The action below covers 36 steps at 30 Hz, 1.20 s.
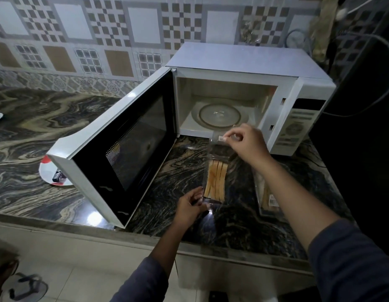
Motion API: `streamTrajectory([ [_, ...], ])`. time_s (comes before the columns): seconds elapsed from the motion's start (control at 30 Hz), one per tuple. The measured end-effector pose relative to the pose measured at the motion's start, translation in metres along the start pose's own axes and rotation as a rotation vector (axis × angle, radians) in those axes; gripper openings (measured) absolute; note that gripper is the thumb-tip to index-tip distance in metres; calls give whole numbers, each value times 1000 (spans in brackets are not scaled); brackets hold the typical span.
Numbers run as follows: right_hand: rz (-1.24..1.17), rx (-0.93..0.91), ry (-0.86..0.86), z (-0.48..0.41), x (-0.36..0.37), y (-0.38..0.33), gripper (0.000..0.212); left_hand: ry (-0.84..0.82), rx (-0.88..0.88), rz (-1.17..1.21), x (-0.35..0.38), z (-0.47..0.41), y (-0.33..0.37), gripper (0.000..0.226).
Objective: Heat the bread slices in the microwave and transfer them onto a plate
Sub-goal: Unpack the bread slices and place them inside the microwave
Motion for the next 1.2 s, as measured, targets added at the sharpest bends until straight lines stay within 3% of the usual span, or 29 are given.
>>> streamTrajectory([
  [0.13,-105,-53,332,12,-13,1,16,40,9,-2,-1,1,0,59],
  [0.23,-208,-39,389,30,2,15,15,80,-15,-1,-4,-1,-1,49],
  [0.33,-117,64,260,35,35,34,19,97,-79,10,-7,-6,-5,33],
  [0.47,67,391,-187,29,92,65,68,123,-192,50,-9,-15,-10,6],
  [0.57,169,479,-370,28,113,70,79,103,-253,59,-4,-16,-10,8],
  [0.7,118,563,-431,31,134,75,72,110,-283,71,-2,-13,-10,17],
  [0.93,98,496,-400,24,124,66,48,137,-330,142,0,-8,-10,14],
  [1.2,73,522,-362,18,94,58,63,191,-342,188,4,-8,-11,13],
])
Point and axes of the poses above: each hand's wrist, its own z-axis away from the middle knuckle, its own x-axis out of the palm, y = z × x, the point moved 10 cm from there along -z, towards the middle knuckle, and after that the axes turned 1 degree about y, right-handed, at the moved point
